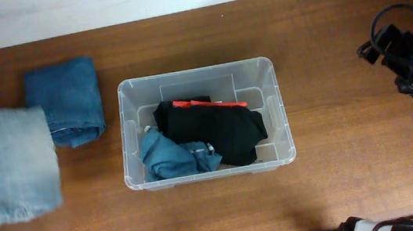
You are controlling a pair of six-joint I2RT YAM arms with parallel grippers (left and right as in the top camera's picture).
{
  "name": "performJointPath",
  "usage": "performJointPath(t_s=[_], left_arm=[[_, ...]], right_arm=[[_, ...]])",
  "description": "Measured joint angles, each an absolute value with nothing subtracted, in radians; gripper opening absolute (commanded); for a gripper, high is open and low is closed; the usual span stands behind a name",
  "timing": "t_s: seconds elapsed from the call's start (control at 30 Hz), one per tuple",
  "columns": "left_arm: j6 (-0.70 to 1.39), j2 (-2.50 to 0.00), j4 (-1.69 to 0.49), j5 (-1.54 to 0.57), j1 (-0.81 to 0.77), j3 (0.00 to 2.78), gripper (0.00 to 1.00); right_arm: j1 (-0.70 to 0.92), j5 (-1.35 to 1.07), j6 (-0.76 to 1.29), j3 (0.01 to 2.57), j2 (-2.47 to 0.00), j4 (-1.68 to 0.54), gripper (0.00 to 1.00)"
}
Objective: Pack container
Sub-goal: 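Lift the light-grey jeans and lay them into the container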
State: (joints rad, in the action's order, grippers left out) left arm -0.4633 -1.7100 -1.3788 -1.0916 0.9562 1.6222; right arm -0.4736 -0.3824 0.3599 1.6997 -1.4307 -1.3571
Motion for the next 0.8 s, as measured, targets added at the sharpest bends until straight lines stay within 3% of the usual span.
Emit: performJointPath(t_s=[0.23,0.47,0.63,0.8], left_arm=[[-0.357,-1.409,-1.324,-1.201,0.749,1.640,0.02],[-0.302,-1.343,-1.213,-1.214,0.407,1.640,0.02],[-0.196,-1.364,-1.082,-1.134,0.113,1.639,0.01],[0.057,-1.419,-0.937,-0.947,-0.092,1.639,0.01]], right_arm=[[-0.474,-0.382,0.359,1.700,-1.431,-1.357,0.98],[-0.474,-0.382,0.360,1.700,-1.431,-1.357,0.99],[-0.474,-0.382,0.360,1.700,-1.431,-1.357,0.98],[-0.474,-0.382,0.360,1.700,-1.431,-1.357,0.98]])
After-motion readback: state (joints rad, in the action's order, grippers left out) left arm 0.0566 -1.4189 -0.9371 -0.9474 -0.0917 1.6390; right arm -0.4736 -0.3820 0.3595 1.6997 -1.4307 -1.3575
